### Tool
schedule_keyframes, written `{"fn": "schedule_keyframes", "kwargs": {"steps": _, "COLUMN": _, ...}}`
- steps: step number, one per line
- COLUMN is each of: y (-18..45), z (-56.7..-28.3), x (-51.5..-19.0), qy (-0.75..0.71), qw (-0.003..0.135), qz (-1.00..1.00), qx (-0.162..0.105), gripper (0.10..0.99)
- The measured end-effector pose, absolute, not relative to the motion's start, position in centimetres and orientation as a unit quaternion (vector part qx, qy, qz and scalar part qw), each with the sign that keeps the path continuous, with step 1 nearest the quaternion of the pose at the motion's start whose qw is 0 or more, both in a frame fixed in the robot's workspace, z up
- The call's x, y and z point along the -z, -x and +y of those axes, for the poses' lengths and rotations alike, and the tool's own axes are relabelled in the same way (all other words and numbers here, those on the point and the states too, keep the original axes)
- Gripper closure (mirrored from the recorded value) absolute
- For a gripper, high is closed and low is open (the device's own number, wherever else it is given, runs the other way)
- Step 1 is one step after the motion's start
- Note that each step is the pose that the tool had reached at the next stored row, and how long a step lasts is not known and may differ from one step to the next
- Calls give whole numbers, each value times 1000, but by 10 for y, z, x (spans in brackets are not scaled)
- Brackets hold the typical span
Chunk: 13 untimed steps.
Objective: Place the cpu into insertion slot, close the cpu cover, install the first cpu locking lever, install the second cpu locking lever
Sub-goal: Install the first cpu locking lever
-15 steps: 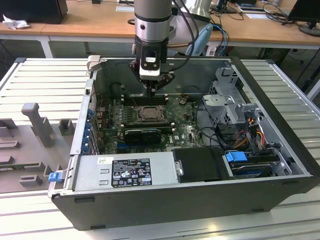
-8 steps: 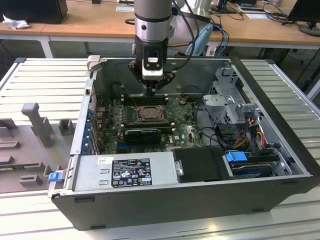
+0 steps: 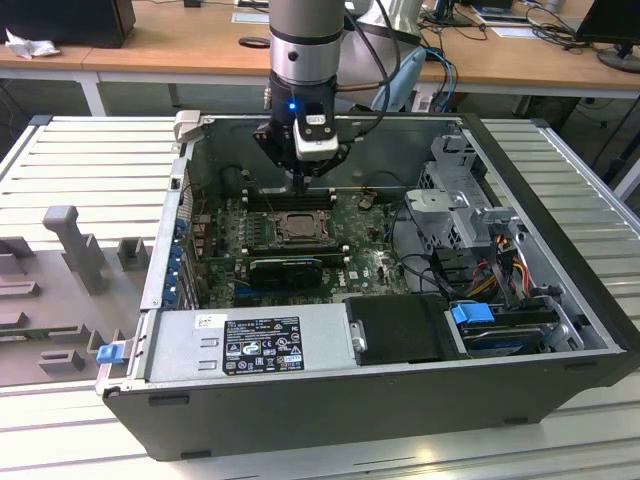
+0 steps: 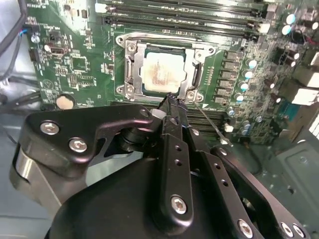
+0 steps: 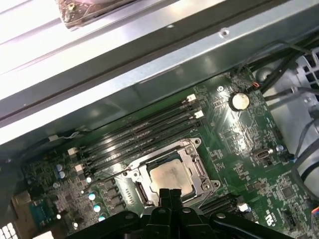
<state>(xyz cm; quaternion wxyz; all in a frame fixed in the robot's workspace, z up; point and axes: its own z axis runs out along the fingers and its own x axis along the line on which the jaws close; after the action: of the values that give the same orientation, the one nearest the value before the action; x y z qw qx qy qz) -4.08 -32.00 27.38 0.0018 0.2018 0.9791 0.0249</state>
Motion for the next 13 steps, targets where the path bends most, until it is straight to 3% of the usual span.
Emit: {"fn": "schedule_keyframes", "kwargs": {"steps": 13, "y": 41, "z": -320, "x": -274, "qy": -83, "qw": -1, "qz": 996, "qx": -25, "gripper": 980}}
